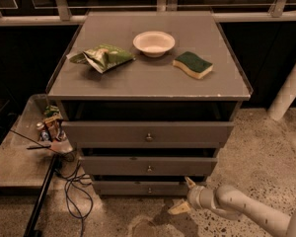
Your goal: Open bottom drawer
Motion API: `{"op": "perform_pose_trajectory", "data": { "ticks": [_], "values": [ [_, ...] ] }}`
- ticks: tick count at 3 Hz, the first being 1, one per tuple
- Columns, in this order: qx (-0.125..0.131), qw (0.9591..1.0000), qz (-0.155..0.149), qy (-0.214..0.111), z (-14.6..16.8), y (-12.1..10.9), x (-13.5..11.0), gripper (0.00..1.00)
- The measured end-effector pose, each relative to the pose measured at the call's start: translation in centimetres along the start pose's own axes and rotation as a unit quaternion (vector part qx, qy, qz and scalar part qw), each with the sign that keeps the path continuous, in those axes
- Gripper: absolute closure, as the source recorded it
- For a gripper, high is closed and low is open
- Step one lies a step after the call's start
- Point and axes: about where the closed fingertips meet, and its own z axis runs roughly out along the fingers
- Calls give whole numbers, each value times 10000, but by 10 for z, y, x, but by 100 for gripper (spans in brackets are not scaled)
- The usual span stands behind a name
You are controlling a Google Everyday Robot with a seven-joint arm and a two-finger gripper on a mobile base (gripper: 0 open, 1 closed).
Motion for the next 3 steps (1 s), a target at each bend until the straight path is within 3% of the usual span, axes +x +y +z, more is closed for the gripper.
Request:
{"op": "perform_pose_trajectory", "data": {
  "ticks": [1, 3],
  "values": [
    [149, 9997, -130, 161, 18, -20, 25, 0],
    [534, 9983, -187, 105, 33, -57, 54, 0]
  ]
}}
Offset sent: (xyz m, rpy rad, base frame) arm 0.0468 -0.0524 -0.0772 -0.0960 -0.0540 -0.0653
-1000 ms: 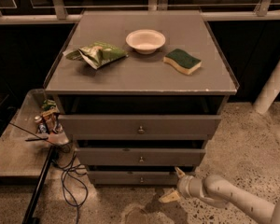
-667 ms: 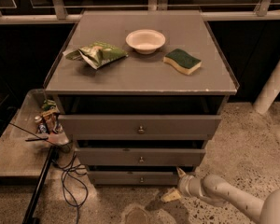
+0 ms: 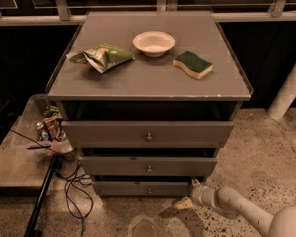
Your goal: Open bottom drawer
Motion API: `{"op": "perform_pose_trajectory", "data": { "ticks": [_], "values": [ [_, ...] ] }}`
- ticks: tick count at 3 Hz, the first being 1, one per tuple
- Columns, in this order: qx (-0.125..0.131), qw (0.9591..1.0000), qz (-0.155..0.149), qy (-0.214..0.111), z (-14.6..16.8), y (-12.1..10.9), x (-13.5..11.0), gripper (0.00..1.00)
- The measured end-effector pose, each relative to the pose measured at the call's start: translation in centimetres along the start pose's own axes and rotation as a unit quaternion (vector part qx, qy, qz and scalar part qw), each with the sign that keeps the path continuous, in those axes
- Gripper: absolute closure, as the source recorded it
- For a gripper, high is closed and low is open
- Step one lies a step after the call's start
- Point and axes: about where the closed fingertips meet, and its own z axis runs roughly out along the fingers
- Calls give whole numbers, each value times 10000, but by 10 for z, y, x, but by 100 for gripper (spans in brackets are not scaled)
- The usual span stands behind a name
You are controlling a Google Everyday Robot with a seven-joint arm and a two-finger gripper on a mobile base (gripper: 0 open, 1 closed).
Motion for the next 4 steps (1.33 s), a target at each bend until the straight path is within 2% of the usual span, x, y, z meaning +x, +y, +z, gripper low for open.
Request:
{"op": "perform_pose_trajectory", "data": {
  "ticks": [1, 2, 3, 4],
  "values": [
    [74, 10000, -13, -26, 2, -6, 3, 0],
    [-32, 9998, -109, -180, 10, -7, -2, 0],
    [-259, 9975, -360, -554, 27, -9, -16, 0],
    [-363, 9957, -540, -665, 37, -7, -15, 0]
  ]
}}
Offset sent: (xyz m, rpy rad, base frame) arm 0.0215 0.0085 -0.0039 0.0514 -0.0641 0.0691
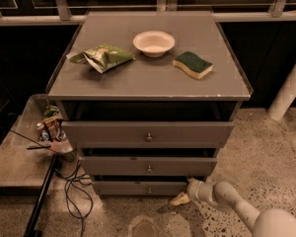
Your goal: Open bottom drawer
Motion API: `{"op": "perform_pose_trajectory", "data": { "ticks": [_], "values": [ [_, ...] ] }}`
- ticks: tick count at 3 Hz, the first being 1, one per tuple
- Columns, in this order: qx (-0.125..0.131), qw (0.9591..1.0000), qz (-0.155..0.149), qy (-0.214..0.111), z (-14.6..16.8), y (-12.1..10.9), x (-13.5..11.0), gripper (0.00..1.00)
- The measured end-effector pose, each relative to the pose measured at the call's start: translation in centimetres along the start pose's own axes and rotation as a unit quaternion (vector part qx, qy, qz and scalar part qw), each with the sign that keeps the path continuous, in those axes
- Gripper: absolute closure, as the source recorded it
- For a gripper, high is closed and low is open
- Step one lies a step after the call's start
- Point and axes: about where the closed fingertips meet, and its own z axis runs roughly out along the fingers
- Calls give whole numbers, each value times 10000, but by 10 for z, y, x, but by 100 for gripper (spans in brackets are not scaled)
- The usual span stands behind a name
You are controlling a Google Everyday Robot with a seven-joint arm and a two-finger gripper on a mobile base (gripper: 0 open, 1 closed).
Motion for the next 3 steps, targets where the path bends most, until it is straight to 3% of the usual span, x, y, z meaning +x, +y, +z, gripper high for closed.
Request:
{"op": "perform_pose_trajectory", "data": {
  "ticks": [1, 3],
  "values": [
    [0, 10000, 0, 0, 0, 0, 0, 1],
    [0, 10000, 0, 0, 0, 0, 0, 42]
  ]
}}
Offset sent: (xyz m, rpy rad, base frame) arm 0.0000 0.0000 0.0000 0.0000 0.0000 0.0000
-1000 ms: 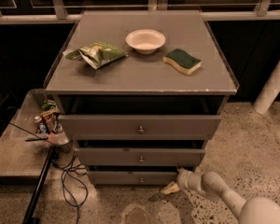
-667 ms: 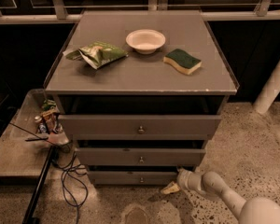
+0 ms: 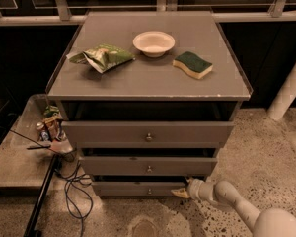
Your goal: Open bottom drawer
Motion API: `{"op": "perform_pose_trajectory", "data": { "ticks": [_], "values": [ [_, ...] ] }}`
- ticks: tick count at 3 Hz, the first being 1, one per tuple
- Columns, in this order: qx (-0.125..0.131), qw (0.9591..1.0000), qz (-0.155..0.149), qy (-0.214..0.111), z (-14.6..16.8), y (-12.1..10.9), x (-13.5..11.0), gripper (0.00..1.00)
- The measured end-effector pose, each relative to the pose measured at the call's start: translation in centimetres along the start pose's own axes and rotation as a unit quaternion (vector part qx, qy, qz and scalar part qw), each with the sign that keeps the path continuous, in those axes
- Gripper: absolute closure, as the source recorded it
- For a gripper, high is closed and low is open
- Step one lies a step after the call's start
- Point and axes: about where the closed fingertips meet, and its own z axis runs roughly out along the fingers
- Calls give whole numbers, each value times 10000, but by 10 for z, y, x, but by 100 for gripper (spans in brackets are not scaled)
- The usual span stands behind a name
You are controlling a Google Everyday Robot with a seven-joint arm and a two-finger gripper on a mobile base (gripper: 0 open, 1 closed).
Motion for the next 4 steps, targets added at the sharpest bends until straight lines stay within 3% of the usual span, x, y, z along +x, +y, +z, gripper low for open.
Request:
{"op": "perform_pose_trajectory", "data": {
  "ticks": [2, 3, 4],
  "values": [
    [-1, 10000, 0, 0, 0, 0, 0, 90],
    [-1, 10000, 0, 0, -6, -2, -3, 100],
    [-1, 10000, 0, 0, -7, -3, -2, 100]
  ]
}}
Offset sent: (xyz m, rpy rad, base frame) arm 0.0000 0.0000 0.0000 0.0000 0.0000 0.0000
